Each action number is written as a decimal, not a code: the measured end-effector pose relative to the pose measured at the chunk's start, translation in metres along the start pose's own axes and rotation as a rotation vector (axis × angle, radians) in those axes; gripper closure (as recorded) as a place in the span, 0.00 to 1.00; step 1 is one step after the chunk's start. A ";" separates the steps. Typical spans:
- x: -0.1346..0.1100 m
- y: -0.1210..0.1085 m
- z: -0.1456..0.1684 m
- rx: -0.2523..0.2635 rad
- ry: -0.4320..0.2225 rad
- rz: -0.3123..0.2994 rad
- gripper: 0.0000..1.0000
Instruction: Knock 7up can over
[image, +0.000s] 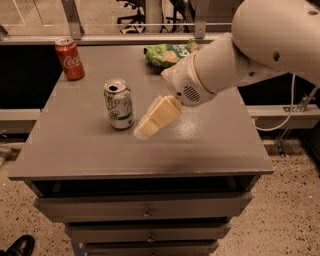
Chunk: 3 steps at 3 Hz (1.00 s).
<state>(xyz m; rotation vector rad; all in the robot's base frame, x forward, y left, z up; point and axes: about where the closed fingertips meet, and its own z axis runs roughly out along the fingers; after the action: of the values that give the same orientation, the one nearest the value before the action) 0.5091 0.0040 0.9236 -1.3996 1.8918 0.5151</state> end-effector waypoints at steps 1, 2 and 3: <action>-0.002 -0.001 -0.002 -0.003 -0.028 0.008 0.00; -0.013 0.009 0.022 -0.032 -0.105 0.019 0.00; -0.043 0.018 0.065 -0.053 -0.221 0.036 0.00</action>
Offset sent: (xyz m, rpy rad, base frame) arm 0.0093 0.0668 -0.0142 0.2419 -0.0178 0.0321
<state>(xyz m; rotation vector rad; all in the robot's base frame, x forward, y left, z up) 0.5190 0.0820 0.9104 -1.2865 1.7384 0.7118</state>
